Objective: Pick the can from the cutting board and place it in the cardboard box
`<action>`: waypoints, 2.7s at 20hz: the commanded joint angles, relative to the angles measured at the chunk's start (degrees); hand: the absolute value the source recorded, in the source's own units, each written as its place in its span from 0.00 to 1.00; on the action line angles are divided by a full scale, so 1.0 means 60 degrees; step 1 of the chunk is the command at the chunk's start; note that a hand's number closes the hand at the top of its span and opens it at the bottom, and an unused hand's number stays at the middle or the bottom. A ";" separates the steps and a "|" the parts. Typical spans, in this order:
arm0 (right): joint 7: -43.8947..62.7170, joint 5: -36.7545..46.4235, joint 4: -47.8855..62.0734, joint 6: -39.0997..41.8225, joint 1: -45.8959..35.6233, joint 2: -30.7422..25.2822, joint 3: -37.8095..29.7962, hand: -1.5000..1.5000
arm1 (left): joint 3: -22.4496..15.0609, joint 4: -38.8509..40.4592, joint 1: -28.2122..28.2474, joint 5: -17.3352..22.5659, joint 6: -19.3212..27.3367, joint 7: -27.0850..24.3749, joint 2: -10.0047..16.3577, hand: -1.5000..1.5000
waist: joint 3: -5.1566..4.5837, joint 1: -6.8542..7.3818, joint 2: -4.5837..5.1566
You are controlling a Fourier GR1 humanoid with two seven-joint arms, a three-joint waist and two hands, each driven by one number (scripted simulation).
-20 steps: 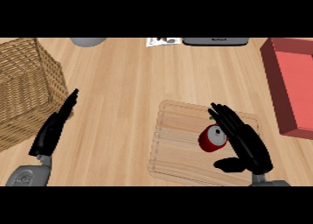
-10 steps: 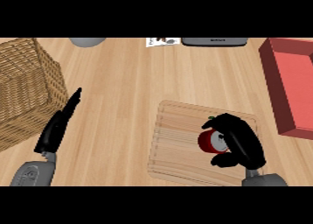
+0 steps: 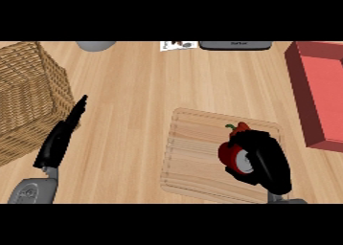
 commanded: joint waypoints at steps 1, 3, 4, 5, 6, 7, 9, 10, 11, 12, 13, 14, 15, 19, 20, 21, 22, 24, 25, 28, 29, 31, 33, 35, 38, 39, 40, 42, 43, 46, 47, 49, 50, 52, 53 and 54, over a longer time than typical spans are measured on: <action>-0.0009 -0.0334 -0.0578 -0.0356 0.0163 0.0055 -0.0185 1.00 | -0.0003 -0.0296 0.0465 -0.0005 -0.0020 -0.0111 -0.0078 0.50 | 0.0057 0.0031 0.0037; -0.0398 -0.0599 -0.0607 -0.0975 0.0624 0.0057 -0.0316 1.00 | 0.0080 0.0122 -0.0066 -0.0015 -0.0102 -0.0041 -0.0033 0.50 | 0.0057 -0.0002 0.0043; 0.0931 0.0362 -0.0620 0.0129 -0.0180 -0.0104 -0.0404 1.00 | -0.0129 -0.0035 0.0237 -0.0234 0.0218 -0.0241 -0.0330 0.50 | 0.0054 0.0029 0.0043; 0.2149 0.1184 -0.0509 0.1091 -0.0762 -0.0082 -0.0422 1.00 | 0.0050 0.0173 -0.0172 -0.0053 -0.0030 -0.0011 -0.0079 0.50 | 0.0044 0.0034 0.0052; 0.2286 0.1331 0.0130 0.1449 -0.1068 -0.0473 -0.0780 1.00 | 0.0045 0.0047 -0.0085 0.0012 -0.0111 -0.0022 -0.0046 0.50 | 0.0042 0.0095 0.0068; 0.2828 0.1701 0.0085 0.2431 -0.1194 -0.0852 -0.0796 1.00 | -0.0074 0.0033 -0.0192 -0.0246 0.0177 0.0093 -0.0169 0.50 | 0.0022 0.0100 0.0078; 0.3662 0.2481 0.0873 0.3363 -0.1629 -0.1132 -0.0832 1.00 | -0.0021 0.0163 -0.0293 -0.0084 -0.0120 -0.0100 -0.0001 0.50 | -0.0005 0.0280 0.0163; 0.4065 0.2333 0.0507 0.4266 -0.2239 -0.1288 -0.0978 1.00 | 0.0034 -0.0061 -0.0219 -0.0039 -0.0079 0.0027 -0.0010 0.50 | 0.0015 0.0269 0.0076; 0.4619 0.2607 0.0425 0.4729 -0.2725 -0.1094 -0.0814 1.00 | -0.0170 0.0129 -0.0152 -0.0162 -0.0027 0.0079 -0.0217 0.50 | 0.0022 0.0213 0.0070; 0.4843 0.2407 -0.0330 0.5452 -0.2865 -0.1265 -0.0919 1.00 | -0.0108 -0.0048 0.0148 -0.0160 0.0057 -0.0123 -0.0184 0.50 | 0.0031 0.0121 0.0020; 0.5022 0.2601 -0.0328 0.5560 -0.3106 -0.1202 -0.0803 1.00 | 0.0204 0.0414 0.0186 0.0010 -0.0203 -0.0574 0.0195 0.50 | 0.0037 0.0093 0.0042; 0.4757 0.2108 -0.0730 0.6022 -0.3257 -0.1695 -0.1321 1.00 | 0.0016 0.0216 -0.0048 -0.0138 0.0075 -0.0137 -0.0165 0.50 | 0.0045 0.0029 0.0030; 0.5682 0.2447 -0.1126 0.6740 -0.4051 -0.1228 -0.0987 1.00 | 0.0332 0.0413 -0.0058 0.0075 -0.0251 -0.0502 0.0292 0.50 | 0.0035 0.0067 0.0023; 0.5928 0.2285 -0.2211 0.6744 -0.4023 -0.1789 -0.1815 1.00 | 0.0367 0.0107 0.0069 0.0095 -0.0210 -0.0287 0.0232 0.50 | 0.0050 0.0010 0.0016; 0.6335 0.2491 -0.2680 0.7270 -0.4118 -0.1864 -0.1756 1.00 | 0.0265 0.0253 0.0118 -0.0024 -0.0084 -0.0379 0.0100 0.50 | 0.0047 -0.0020 0.0009; 0.6568 0.2511 -0.2954 0.7376 -0.4146 -0.1686 -0.1691 1.00 | -0.0024 0.0424 -0.0372 -0.0267 0.0254 -0.0005 -0.0365 0.50 | 0.0049 -0.0052 0.0019; 0.6861 0.2307 -0.3336 0.8238 -0.4705 -0.1958 -0.2108 1.00 | 0.0198 0.0023 -0.0115 -0.0077 -0.0055 0.0063 0.0041 0.50 | 0.0047 -0.0027 -0.0009; 0.6645 0.1922 -0.3281 0.7877 -0.4334 -0.2297 -0.2966 1.00 | -0.0034 -0.0226 0.0402 -0.0147 0.0081 -0.0145 -0.0261 0.50 | 0.0055 0.0004 0.0010; 0.6809 0.1964 -0.3347 0.8116 -0.4524 -0.2408 -0.3043 1.00 | 0.0228 0.0216 -0.0290 -0.0065 -0.0153 0.0049 0.0069 0.50 | 0.0053 -0.0024 0.0027; 0.6890 0.1583 -0.2895 0.8403 -0.5294 -0.2997 -0.4013 1.00 | 0.0206 -0.0001 -0.0009 0.0031 -0.0336 0.0043 0.0098 0.50 | 0.0054 0.0034 0.0039; 0.7008 0.1268 -0.3278 0.8840 -0.5390 -0.3068 -0.4287 1.00 | -0.0001 -0.0594 0.0047 -0.0106 -0.0037 0.0551 -0.0239 0.50 | 0.0056 0.0028 0.0018; 0.6931 0.1213 -0.2504 0.8080 -0.5469 -0.3161 -0.4674 1.00 | 0.0267 0.0326 -0.0388 -0.0171 -0.0073 -0.0002 0.0048 0.50 | 0.0055 0.0031 0.0056; 0.6732 0.1095 -0.2266 0.7928 -0.5158 -0.3541 -0.5054 1.00 | 0.0509 0.0655 -0.0129 0.0080 -0.0242 -0.0600 0.0177 0.50 | 0.0054 0.0034 0.0055; 0.6473 0.0684 -0.1576 0.8142 -0.5759 -0.4257 -0.5658 1.00 | 0.0196 0.0614 -0.0269 -0.0207 0.0026 -0.0440 -0.0154 0.50 | 0.0055 0.0037 0.0054; 0.6510 0.0881 -0.0706 0.7768 -0.5637 -0.4393 -0.5386 1.00 | 0.0560 0.0978 -0.0329 -0.0058 -0.0222 -0.0738 0.0232 0.50 | 0.0053 0.0060 0.0060; 0.6255 0.0731 -0.0142 0.7492 -0.5725 -0.4615 -0.5703 1.00 | 0.0222 0.0746 -0.0768 -0.0176 -0.0073 0.0008 -0.0204 0.50 | 0.0056 0.0055 0.0064; 0.5761 0.0720 0.0558 0.7509 -0.5655 -0.5161 -0.5909 1.00 | 0.0041 -0.0068 -0.0135 -0.0237 -0.0011 0.0022 -0.0277 0.50 | 0.0060 0.0116 0.0061; 0.5376 0.0883 0.1561 0.6888 -0.5741 -0.5582 -0.5958 1.00 | 0.0002 0.0357 -0.0260 -0.0388 0.0188 -0.0158 -0.0415 0.50 | 0.0059 0.0120 0.0078; 0.5201 0.1001 0.2039 0.6277 -0.5481 -0.5439 -0.5917 1.00 | 0.0209 0.0508 -0.0389 -0.0194 -0.0155 -0.0319 -0.0086 0.50 | 0.0060 0.0121 0.0085; 0.5072 0.1088 0.3711 0.5940 -0.5874 -0.5690 -0.5971 1.00 | -0.0125 0.0115 -0.0048 -0.0543 0.0270 -0.0233 -0.0451 0.50 | 0.0064 0.0215 0.0105; 0.4970 0.0841 0.4079 0.6247 -0.5783 -0.5702 -0.6168 1.00 | 0.0165 0.0057 -0.0061 -0.0151 -0.0158 -0.0225 -0.0139 0.50 | 0.0066 0.0233 0.0109; 0.5121 0.0640 0.4775 0.7221 -0.5949 -0.5663 -0.6149 1.00 | 0.0208 0.0364 -0.0364 -0.0155 -0.0179 -0.0185 -0.0122 0.50 | 0.0065 0.0238 0.0141; 0.5412 0.0371 0.5120 0.7507 -0.6351 -0.5504 -0.6359 0.00 | -0.0090 0.0105 -0.0334 -0.0330 -0.0035 -0.0031 -0.0395 0.50 | 0.0067 0.0277 0.0126; 0.4412 0.0158 0.5903 0.7629 -0.6113 -0.5898 -0.6343 0.00 | 0.0031 0.0123 -0.0139 -0.0252 -0.0100 -0.0156 -0.0280 0.50 | 0.0070 0.0238 0.0117; 0.3887 0.0205 0.6566 0.7013 -0.6087 -0.5861 -0.6292 0.00 | 0.0014 -0.0216 -0.0084 -0.0138 -0.0472 0.0085 -0.0044 0.50 | 0.0082 0.0356 0.0142; 0.3609 -0.0036 0.6643 0.6977 -0.6455 -0.5917 -0.6284 0.00 | 0.0044 0.0177 -0.0116 -0.0260 -0.0145 -0.0155 -0.0251 0.50 | 0.0067 0.0224 0.0109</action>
